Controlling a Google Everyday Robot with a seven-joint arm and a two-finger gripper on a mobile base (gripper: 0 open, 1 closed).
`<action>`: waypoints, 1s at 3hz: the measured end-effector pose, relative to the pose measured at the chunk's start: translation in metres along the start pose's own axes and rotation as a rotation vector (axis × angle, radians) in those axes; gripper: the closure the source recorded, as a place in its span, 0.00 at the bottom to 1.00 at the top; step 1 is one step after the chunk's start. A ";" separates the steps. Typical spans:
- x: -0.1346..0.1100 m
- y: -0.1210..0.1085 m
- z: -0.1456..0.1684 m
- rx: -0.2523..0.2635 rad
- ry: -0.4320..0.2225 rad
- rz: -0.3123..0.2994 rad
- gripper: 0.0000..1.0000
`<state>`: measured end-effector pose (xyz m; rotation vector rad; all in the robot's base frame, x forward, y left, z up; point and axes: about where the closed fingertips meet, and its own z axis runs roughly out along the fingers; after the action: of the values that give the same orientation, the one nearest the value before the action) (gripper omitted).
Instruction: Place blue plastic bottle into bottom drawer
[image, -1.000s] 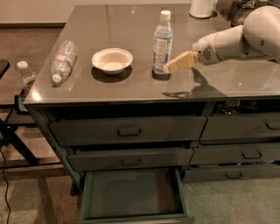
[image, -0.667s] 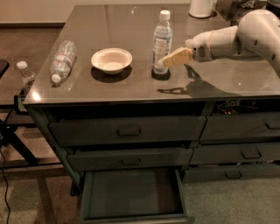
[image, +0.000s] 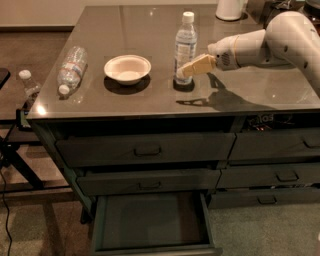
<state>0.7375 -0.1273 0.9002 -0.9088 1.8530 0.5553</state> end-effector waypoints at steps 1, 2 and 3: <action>-0.013 -0.003 0.023 -0.039 -0.031 -0.027 0.00; -0.014 0.000 0.029 -0.042 -0.031 -0.037 0.00; -0.018 0.006 0.041 -0.072 -0.040 -0.047 0.00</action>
Offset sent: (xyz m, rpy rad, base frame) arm 0.0265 0.0186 0.0058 0.0348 -0.0346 0.0560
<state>0.7603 -0.0887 0.8984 -0.9795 1.7813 0.6101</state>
